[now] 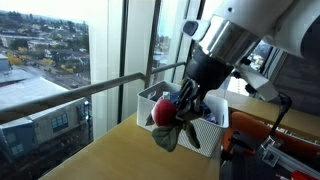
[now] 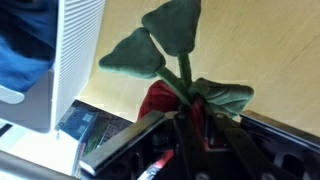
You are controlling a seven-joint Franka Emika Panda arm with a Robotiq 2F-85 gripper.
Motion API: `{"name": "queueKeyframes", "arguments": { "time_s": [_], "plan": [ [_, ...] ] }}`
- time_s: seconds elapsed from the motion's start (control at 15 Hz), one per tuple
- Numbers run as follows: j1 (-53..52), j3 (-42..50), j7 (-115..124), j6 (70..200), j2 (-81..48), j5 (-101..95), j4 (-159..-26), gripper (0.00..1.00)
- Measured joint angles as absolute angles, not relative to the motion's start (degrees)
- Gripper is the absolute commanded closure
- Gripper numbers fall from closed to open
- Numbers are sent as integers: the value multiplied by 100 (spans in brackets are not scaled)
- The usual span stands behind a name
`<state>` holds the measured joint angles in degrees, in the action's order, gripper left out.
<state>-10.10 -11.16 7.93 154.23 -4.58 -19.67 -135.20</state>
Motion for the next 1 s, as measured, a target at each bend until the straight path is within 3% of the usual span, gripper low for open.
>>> {"name": "queueKeyframes", "arguments": {
  "time_s": [0.47, 0.53, 0.6, 1.0],
  "plan": [
    [-1129, -978, 792, 16269, -2209, -1806, -13096, 96],
    [-1145, -958, 773, 16317, -2411, -1739, -13014, 60],
    [-1150, -951, 745, 16334, -2578, -1666, -12931, 59],
    [-1151, -949, 590, 16336, -2907, -1360, -12593, 16]
  ]
}}
